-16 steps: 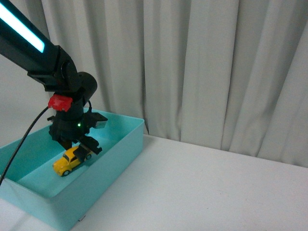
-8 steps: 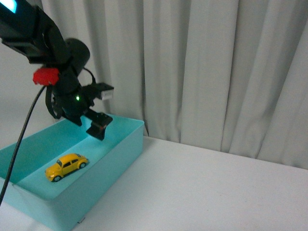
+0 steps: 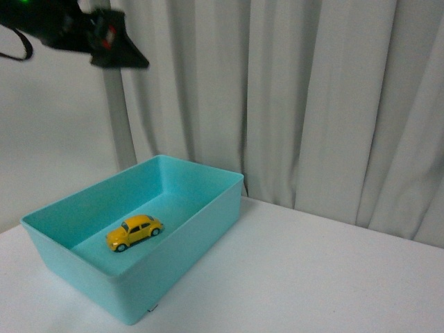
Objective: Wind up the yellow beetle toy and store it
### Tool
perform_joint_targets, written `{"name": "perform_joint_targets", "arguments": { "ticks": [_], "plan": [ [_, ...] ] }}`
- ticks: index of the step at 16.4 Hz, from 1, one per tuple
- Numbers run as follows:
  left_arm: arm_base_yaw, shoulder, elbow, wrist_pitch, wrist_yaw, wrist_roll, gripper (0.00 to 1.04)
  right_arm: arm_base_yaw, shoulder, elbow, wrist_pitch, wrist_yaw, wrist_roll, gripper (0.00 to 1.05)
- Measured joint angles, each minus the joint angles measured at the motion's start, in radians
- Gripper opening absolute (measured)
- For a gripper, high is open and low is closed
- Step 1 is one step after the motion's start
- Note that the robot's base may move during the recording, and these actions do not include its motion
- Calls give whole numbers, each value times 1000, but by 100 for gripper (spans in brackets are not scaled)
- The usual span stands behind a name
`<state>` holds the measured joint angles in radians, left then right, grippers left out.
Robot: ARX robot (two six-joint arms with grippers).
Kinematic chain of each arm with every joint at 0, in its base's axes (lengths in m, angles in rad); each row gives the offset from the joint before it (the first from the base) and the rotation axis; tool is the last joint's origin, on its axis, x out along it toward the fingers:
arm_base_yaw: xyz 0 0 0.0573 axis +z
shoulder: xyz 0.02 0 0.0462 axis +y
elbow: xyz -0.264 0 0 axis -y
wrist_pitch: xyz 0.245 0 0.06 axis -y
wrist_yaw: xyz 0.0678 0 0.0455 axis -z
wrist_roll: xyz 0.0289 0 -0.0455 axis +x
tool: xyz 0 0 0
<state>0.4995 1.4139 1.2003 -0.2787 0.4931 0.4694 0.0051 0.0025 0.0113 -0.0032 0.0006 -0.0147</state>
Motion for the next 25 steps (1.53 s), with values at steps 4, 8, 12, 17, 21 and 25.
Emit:
{"name": "perform_joint_targets", "arguments": {
  "ticks": [4,8,12,17,21,25],
  "plan": [
    [-78,-423,-549,675,-65,-389,54,0,0,0,0,0,0,98],
    [-234,-609,-866,752,-230,-461,2,0,0,0,0,0,0,98],
    [-329,-732,-1000,750,-320,-464,2,0,0,0,0,0,0,98],
    [-409,-873,-1091,703,-401,-464,2,0,0,0,0,0,0,98],
    [-498,-975,-1133,646,-495,-466,2,0,0,0,0,0,0,98],
    [-498,-1065,-1159,584,-494,-466,2,0,0,0,0,0,0,98]
  ]
}}
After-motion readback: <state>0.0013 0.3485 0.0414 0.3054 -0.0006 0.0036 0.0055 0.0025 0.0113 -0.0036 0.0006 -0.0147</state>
